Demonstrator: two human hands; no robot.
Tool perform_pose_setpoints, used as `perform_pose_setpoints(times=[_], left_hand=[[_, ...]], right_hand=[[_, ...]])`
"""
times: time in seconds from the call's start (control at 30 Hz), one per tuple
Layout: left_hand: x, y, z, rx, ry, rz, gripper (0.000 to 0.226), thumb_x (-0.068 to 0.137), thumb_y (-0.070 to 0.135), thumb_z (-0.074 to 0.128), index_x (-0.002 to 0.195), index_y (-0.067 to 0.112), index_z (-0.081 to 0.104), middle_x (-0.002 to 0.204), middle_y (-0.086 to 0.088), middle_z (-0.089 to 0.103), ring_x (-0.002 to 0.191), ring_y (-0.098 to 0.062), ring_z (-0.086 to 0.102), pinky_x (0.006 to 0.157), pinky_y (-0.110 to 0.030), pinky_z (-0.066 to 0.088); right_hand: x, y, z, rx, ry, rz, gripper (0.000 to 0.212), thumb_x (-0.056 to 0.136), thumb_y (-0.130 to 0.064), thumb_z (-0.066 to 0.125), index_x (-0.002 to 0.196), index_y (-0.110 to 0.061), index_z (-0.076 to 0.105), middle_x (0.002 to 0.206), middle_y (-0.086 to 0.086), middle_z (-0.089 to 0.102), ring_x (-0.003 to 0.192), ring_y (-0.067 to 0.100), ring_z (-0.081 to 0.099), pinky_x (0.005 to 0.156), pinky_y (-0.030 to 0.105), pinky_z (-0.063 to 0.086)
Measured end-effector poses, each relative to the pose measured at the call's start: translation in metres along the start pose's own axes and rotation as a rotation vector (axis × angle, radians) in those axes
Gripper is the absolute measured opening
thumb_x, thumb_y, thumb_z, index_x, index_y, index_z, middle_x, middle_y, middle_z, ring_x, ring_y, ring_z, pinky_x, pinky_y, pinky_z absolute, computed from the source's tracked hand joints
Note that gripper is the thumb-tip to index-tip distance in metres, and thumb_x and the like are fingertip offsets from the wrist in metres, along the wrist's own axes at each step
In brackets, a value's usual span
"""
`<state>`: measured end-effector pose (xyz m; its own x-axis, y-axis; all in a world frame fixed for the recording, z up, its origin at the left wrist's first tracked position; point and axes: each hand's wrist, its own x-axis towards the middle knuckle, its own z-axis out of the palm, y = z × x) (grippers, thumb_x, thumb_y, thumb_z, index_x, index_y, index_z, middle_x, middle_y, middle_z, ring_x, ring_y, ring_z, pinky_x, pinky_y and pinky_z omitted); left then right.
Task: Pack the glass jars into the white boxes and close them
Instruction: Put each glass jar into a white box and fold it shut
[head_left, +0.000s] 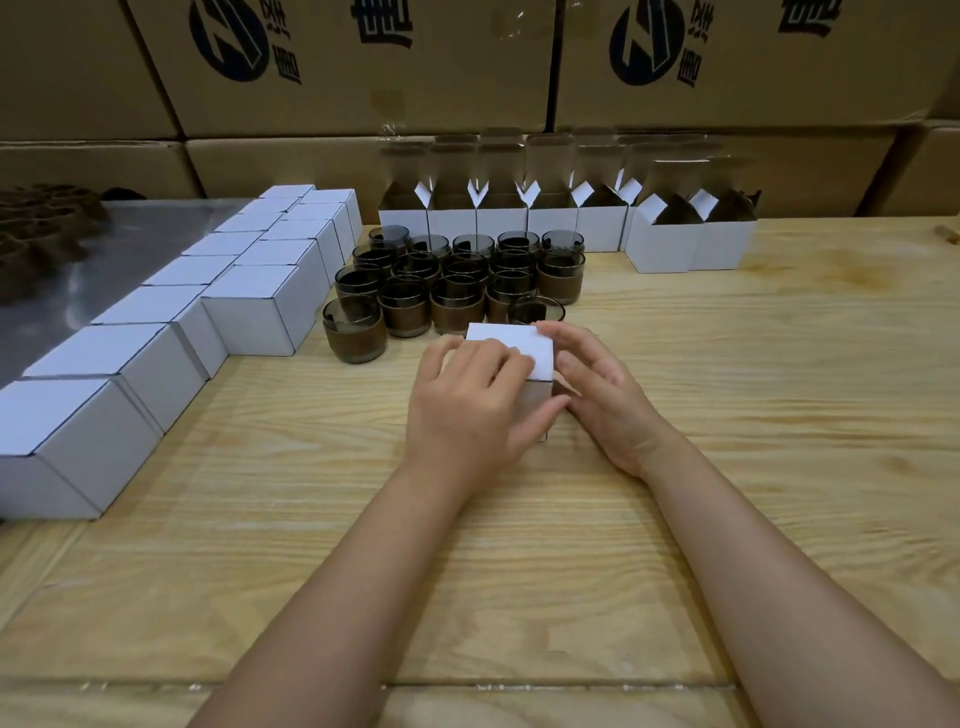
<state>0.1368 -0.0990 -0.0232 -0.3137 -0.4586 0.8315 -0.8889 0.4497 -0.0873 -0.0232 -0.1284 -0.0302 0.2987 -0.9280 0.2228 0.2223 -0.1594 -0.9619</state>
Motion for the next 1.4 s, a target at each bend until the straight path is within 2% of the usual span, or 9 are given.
perform_pose_setpoints(times=[0.1, 0.23, 0.43, 0.6, 0.7, 0.9, 1.13, 1.3, 1.4], left_hand=[[-0.002, -0.008, -0.011, 0.09, 0.017, 0.014, 0.036, 0.074, 0.04, 0.071, 0.068, 0.007, 0.058, 0.066, -0.008, 0.054, 0.06, -0.027, 0.054, 0.062, -0.034, 0.043], [-0.027, -0.045, -0.03, 0.204, 0.055, 0.016, 0.027, 0.076, 0.03, 0.062, 0.065, 0.007, 0.053, 0.067, -0.01, 0.054, 0.059, -0.029, 0.054, 0.063, -0.036, 0.038], [-0.058, -0.116, -0.051, 0.29, 0.026, -0.327, 0.028, 0.08, 0.031, 0.06, 0.077, 0.004, 0.057, 0.089, -0.016, 0.06, 0.065, -0.034, 0.055, 0.054, -0.037, 0.042], [-0.066, -0.159, -0.049, 0.462, 0.016, -0.348, 0.025, 0.087, 0.031, 0.06, 0.086, 0.006, 0.061, 0.091, -0.015, 0.064, 0.079, -0.035, 0.061, 0.077, -0.044, 0.039], [-0.064, -0.17, -0.046, 0.492, -0.026, -0.4, 0.025, 0.086, 0.031, 0.062, 0.089, 0.006, 0.063, 0.093, -0.015, 0.065, 0.086, -0.037, 0.057, 0.076, -0.044, 0.034], [-0.047, -0.181, -0.043, 0.384, -0.119, -0.537, 0.028, 0.086, 0.025, 0.055, 0.092, 0.0, 0.065, 0.094, -0.02, 0.066, 0.092, -0.042, 0.057, 0.072, -0.048, 0.041], [-0.035, -0.185, -0.037, 0.305, -0.223, -0.627, 0.03, 0.089, 0.014, 0.06, 0.117, 0.003, 0.064, 0.118, -0.019, 0.064, 0.118, -0.037, 0.051, 0.091, -0.047, 0.039], [-0.03, -0.183, -0.037, 0.299, -0.276, -0.679, 0.035, 0.086, 0.007, 0.056, 0.121, 0.003, 0.061, 0.125, -0.018, 0.061, 0.121, -0.037, 0.047, 0.094, -0.047, 0.035], [-0.023, -0.179, -0.04, 0.313, -0.31, -0.683, 0.04, 0.088, 0.007, 0.052, 0.127, 0.004, 0.057, 0.135, -0.017, 0.054, 0.125, -0.036, 0.045, 0.101, -0.046, 0.027]], right_hand=[[0.002, -0.001, -0.001, 0.053, 0.098, 0.083, 0.042, 0.087, -0.039, 0.054, 0.125, -0.021, 0.054, 0.132, 0.004, 0.055, 0.125, 0.022, 0.05, 0.105, 0.036, 0.041], [0.002, -0.001, -0.003, 0.038, 0.104, 0.108, 0.045, 0.082, -0.036, 0.052, 0.12, -0.014, 0.059, 0.13, 0.011, 0.058, 0.124, 0.025, 0.052, 0.105, 0.04, 0.043], [0.004, 0.0, -0.005, 0.051, 0.104, 0.114, 0.041, 0.081, -0.033, 0.053, 0.115, -0.012, 0.061, 0.123, 0.012, 0.062, 0.119, 0.025, 0.057, 0.102, 0.04, 0.046], [0.006, 0.003, -0.007, 0.071, 0.114, 0.116, 0.042, 0.081, -0.033, 0.054, 0.116, -0.011, 0.061, 0.12, 0.011, 0.064, 0.117, 0.025, 0.058, 0.099, 0.039, 0.048], [0.007, 0.003, -0.008, 0.076, 0.116, 0.115, 0.042, 0.081, -0.033, 0.055, 0.116, -0.01, 0.061, 0.118, 0.011, 0.066, 0.116, 0.025, 0.059, 0.097, 0.038, 0.049], [0.009, 0.005, -0.009, 0.094, 0.117, 0.118, 0.041, 0.08, -0.031, 0.055, 0.115, -0.01, 0.062, 0.112, 0.011, 0.068, 0.112, 0.026, 0.062, 0.098, 0.039, 0.049], [0.009, 0.006, -0.01, 0.097, 0.116, 0.124, 0.041, 0.081, -0.031, 0.056, 0.115, -0.01, 0.062, 0.113, 0.012, 0.067, 0.111, 0.026, 0.063, 0.097, 0.039, 0.049], [0.01, 0.006, -0.01, 0.091, 0.112, 0.124, 0.042, 0.081, -0.032, 0.056, 0.116, -0.01, 0.062, 0.115, 0.014, 0.066, 0.111, 0.027, 0.063, 0.096, 0.038, 0.049], [0.01, 0.006, -0.01, 0.097, 0.114, 0.123, 0.04, 0.081, -0.031, 0.056, 0.115, -0.01, 0.063, 0.114, 0.014, 0.066, 0.11, 0.028, 0.063, 0.096, 0.038, 0.049]])
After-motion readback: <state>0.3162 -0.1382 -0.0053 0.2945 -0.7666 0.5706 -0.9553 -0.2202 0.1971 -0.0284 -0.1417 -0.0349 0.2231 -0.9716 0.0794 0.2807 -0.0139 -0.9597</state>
